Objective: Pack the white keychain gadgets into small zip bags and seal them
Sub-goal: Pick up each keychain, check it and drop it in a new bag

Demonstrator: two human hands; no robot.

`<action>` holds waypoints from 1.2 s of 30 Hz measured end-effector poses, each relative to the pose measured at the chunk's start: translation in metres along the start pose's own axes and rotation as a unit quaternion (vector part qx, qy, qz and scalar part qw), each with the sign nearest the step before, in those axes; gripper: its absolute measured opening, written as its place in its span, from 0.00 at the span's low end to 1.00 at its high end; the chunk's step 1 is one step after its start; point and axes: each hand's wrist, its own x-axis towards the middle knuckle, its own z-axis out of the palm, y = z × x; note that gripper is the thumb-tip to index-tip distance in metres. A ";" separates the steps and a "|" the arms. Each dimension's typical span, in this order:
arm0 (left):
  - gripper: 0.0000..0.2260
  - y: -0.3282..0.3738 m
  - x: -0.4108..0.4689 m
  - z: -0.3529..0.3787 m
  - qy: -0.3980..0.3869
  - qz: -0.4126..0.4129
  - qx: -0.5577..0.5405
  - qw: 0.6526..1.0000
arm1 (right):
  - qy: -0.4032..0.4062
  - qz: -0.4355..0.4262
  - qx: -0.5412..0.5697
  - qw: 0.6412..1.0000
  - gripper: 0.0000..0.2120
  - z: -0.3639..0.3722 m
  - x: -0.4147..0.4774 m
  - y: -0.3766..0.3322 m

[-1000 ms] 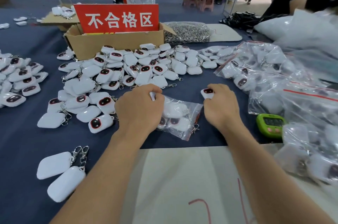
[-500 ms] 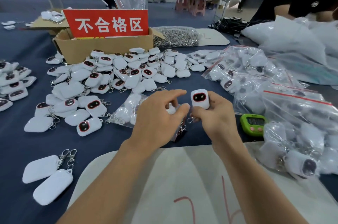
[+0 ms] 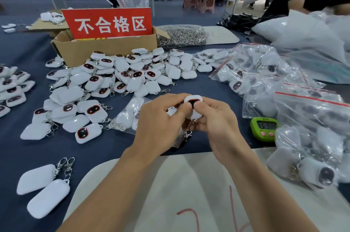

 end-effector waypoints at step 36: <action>0.16 0.004 -0.001 0.005 0.064 -0.033 0.031 0.997 | 0.008 -0.034 -0.131 0.991 0.13 0.001 0.000 0.003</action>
